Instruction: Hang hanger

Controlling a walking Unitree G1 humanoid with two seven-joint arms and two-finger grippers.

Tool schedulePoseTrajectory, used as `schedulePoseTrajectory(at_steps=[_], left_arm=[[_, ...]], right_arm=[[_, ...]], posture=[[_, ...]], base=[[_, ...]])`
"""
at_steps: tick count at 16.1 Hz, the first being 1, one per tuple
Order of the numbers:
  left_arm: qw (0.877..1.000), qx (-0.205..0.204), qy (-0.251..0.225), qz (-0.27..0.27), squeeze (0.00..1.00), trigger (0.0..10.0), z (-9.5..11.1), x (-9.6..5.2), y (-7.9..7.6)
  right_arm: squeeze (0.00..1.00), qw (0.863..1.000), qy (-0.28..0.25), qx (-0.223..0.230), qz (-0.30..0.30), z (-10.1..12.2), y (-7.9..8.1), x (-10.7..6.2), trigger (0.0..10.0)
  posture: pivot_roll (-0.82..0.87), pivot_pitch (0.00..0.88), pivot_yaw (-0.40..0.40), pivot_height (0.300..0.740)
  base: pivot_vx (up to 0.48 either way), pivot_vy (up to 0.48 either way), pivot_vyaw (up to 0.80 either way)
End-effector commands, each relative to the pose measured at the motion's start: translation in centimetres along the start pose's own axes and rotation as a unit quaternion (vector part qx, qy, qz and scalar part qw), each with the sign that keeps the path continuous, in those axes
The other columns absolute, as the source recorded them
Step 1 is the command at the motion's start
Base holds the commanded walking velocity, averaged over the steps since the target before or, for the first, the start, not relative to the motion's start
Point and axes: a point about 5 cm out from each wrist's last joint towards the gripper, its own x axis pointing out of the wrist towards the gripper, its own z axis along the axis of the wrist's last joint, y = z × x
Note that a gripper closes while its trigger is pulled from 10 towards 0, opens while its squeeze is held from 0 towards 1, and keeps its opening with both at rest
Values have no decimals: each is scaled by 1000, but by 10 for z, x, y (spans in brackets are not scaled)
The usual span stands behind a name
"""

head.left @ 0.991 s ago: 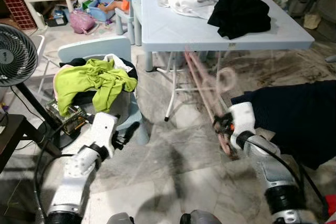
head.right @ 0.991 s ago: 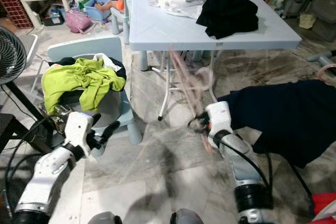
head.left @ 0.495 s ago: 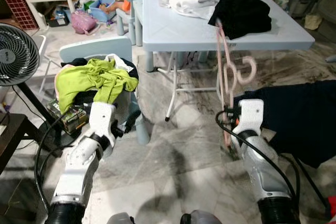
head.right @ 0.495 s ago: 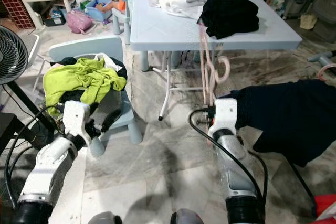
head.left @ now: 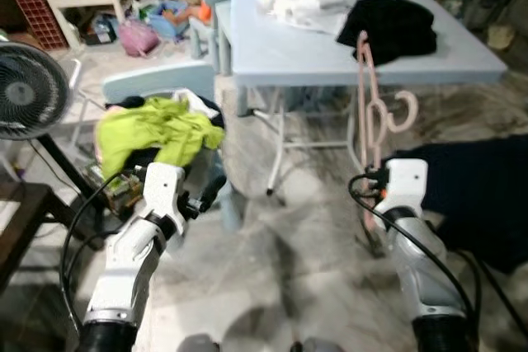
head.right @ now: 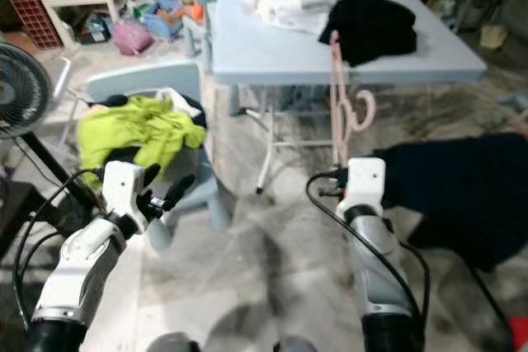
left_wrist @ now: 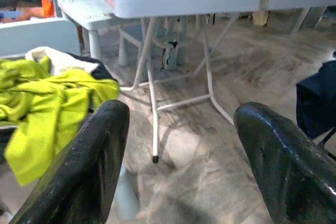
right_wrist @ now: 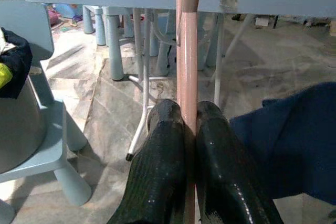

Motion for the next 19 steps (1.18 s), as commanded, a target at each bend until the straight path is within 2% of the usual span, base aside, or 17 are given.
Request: schedulePoseTrajectory(at_steps=[1, 6, 7, 13, 16, 19], left_arm=[[1000, 6, 1, -4, 0, 10000, 3, -1, 3], [1000, 7, 1, -8, 0, 10000, 4, 2, 2], [1000, 8, 3, -7, 0, 10000, 4, 2, 3], [1000, 7, -6, -14, 0, 10000, 6, 3, 1], [1000, -13, -19, -14, 0, 10000, 8, 3, 2], [1000, -7, -16, -18, 0, 10000, 8, 2, 2]], right_arm=[[0, 1000, -13, 1, 3, 8, 5, 2, 10000], [0, 1000, -16, -2, 0, 9, 5, 3, 10000], [0, 1000, -18, -4, 0, 10, 5, 4, 10000], [0, 1000, -18, -6, -6, 10, 4, 5, 10000], [0, 1000, -18, -6, -10, 12, 2, 6, 10000], [0, 1000, -18, -7, -10, 12, 2, 6, 10000]], posture=[[-46, 5, -19, 740], [-49, 0, -20, 740], [-48, 0, -20, 740], [-50, 0, -22, 740], [-50, 0, -24, 740], [-51, 0, -25, 740]], base=[[0, 431, -800], [0, 431, -776], [0, 424, 0], [0, 0, 0], [375, 0, -673], [421, 0, -667]])
